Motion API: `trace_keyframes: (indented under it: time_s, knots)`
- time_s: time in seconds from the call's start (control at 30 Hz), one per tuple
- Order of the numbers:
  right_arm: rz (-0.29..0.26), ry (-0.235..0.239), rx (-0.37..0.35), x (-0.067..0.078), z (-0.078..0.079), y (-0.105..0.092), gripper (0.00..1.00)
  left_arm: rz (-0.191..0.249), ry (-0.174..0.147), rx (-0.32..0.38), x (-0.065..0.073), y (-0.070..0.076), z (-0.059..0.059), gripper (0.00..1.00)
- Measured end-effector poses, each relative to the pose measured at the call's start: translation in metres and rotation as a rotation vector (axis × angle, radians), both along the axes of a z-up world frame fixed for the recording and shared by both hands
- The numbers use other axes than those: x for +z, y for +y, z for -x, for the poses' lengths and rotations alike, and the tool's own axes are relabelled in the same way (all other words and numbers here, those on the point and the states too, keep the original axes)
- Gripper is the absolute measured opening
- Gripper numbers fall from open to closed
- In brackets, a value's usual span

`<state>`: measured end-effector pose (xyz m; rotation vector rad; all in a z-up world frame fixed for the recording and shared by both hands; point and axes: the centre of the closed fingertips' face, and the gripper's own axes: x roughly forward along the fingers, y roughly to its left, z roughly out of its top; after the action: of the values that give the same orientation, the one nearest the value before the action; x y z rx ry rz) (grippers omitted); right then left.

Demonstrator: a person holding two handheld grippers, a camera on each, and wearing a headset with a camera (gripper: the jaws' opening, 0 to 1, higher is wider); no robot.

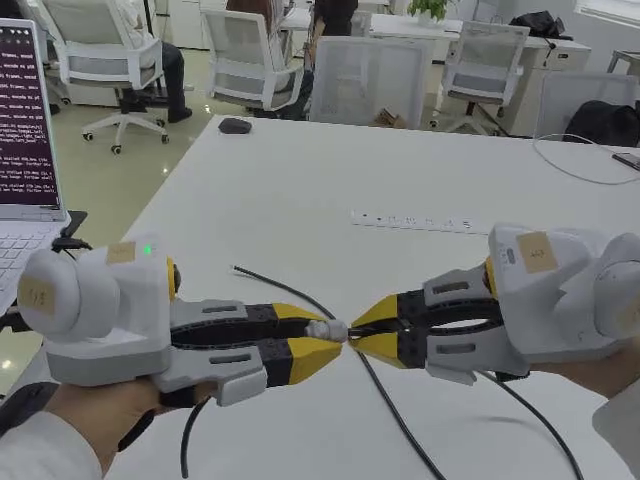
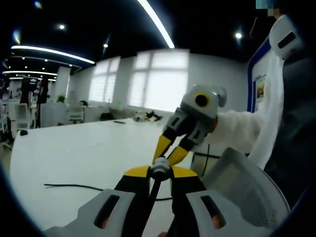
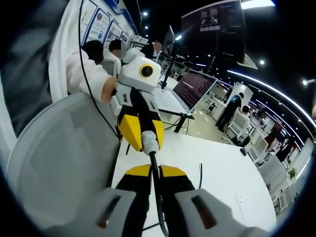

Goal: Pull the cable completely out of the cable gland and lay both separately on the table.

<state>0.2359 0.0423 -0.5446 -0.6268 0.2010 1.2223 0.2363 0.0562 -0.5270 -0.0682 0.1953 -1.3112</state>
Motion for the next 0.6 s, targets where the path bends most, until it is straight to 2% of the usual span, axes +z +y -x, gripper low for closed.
trace_keyframes:
  time_s: [0.37, 0.6]
  knots:
    - [-0.021, 0.022, -0.069, -0.003, -0.007, -0.023, 0.05, 0.028, 0.007, 0.024, 0.005, 0.004, -0.007, 0.16]
    - [-0.016, 0.053, -0.117, -0.013, -0.010, -0.043, 0.05, 0.039, 0.010, 0.045, 0.007, 0.008, -0.011, 0.16]
